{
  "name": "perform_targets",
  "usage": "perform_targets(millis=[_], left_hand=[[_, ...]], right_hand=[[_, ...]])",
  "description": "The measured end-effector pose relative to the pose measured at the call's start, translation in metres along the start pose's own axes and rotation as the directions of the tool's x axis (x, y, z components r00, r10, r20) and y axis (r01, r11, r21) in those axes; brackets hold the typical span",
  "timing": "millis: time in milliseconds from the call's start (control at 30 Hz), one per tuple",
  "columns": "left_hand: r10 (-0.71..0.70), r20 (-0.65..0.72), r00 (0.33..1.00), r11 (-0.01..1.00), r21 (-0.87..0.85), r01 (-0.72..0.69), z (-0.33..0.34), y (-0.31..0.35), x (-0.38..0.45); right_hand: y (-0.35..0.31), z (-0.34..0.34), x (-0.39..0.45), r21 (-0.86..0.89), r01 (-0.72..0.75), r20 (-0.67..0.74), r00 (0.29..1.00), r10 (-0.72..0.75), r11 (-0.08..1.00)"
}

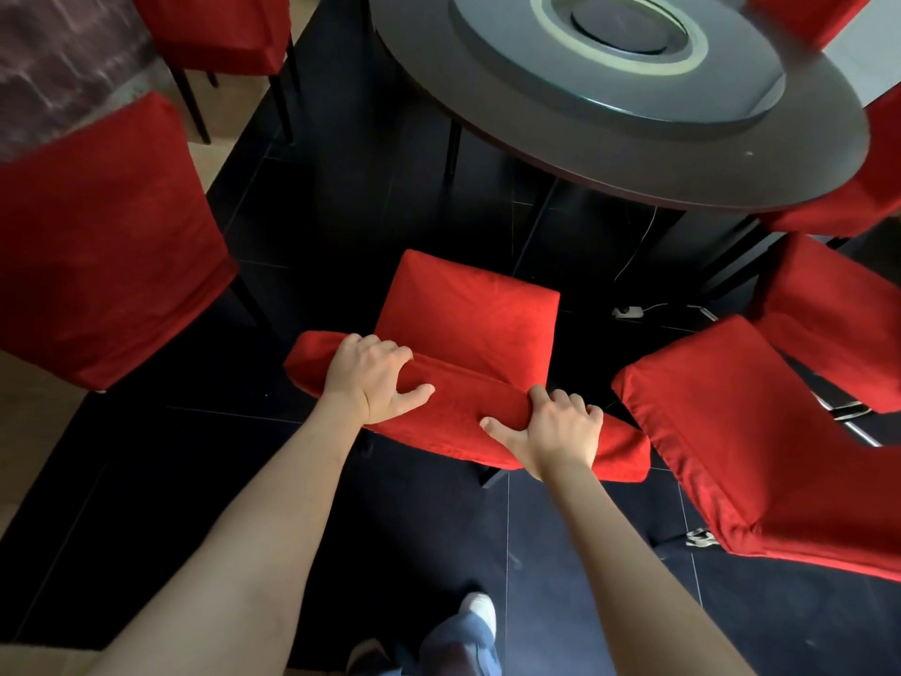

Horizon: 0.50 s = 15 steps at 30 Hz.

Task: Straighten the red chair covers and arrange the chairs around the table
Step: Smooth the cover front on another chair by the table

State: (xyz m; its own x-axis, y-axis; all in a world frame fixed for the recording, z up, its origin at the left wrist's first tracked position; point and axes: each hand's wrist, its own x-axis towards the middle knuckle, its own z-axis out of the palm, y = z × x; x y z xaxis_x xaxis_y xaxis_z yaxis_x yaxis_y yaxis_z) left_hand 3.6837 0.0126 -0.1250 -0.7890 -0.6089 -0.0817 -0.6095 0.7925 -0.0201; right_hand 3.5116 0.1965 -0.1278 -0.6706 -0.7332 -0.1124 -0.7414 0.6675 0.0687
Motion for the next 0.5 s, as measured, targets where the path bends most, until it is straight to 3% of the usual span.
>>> perform_targets(millis=[333, 500], left_hand=[[-0.008, -0.006, 1.000, 1.000, -0.015, 0.008, 0.0009, 0.0000, -0.0012], [-0.077, -0.003, 0.997, 0.995, -0.061, 0.076, -0.0020, 0.0048, -0.0090]], right_hand=[[-0.0006, -0.0016, 0.0015, 0.008, 0.016, 0.025, 1.000, -0.016, 1.000], [0.0004, -0.0051, 0.0007, 0.037, 0.044, 0.070, 0.996, -0.047, 0.998]])
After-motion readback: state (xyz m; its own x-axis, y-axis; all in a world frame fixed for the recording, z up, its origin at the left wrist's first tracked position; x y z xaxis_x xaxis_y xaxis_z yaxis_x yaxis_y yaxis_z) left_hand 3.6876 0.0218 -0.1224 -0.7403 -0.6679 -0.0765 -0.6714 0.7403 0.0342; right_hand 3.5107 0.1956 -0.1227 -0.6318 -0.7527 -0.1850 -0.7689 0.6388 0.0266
